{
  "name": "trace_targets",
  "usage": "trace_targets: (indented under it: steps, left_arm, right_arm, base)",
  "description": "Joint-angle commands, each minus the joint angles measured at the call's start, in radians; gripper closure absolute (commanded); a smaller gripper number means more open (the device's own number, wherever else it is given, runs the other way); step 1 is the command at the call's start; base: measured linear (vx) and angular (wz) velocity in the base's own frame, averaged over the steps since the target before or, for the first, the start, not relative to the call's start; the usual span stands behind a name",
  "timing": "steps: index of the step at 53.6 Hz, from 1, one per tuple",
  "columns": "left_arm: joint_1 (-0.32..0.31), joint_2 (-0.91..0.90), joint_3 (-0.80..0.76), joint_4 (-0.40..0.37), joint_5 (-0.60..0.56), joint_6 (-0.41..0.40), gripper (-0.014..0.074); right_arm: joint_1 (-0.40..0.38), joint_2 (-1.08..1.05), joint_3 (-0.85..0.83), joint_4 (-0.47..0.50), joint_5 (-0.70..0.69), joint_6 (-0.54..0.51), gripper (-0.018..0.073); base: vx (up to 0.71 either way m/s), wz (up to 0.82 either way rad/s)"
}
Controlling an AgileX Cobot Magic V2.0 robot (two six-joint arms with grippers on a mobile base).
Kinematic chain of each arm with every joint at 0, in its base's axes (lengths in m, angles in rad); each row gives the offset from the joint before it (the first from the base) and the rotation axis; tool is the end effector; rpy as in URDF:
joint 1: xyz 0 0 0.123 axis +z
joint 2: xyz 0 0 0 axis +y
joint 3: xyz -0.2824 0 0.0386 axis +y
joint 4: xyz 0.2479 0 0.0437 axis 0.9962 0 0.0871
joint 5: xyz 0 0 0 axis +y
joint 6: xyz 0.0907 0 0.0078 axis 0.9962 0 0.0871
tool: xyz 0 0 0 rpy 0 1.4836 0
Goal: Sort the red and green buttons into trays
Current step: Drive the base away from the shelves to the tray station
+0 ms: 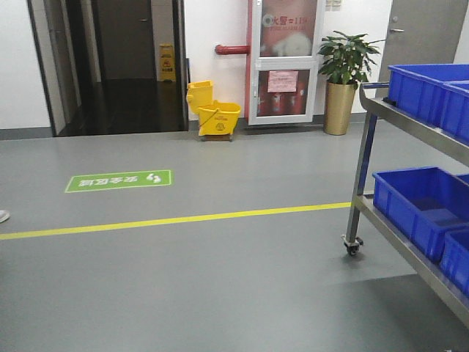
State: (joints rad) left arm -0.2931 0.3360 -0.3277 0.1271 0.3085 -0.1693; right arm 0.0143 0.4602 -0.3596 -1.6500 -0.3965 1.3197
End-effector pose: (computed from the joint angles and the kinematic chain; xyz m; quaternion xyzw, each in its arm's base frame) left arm 0.0804 -0.0206 0.2736 0.0837 0.7782 -0.0908 0.6158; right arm 0.0986 0.0363 0.2977 -0.2574 0.6747 0.0314 0.6911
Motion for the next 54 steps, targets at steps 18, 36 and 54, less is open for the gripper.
trace_targets:
  steps: [18,36,54]
  left_arm:
    - [-0.004,0.007,-0.029,-0.002,-0.088,0.000,0.0596]
    - [-0.004,0.007,-0.029,-0.002,-0.088,0.000,0.0596]
    - [-0.004,0.007,-0.029,-0.002,-0.088,0.000,0.0596]
  right_arm:
    - [-0.005,0.003,-0.035,0.031,0.014,0.002,0.0566]
    - [-0.005,0.003,-0.035,0.031,0.014,0.002,0.0566]
    - [-0.005,0.003,-0.035,0.031,0.014,0.002,0.0566]
  base:
    - [0.64,-0.20]
    - [0.54,-0.35]
    - [0.44,-0.69]
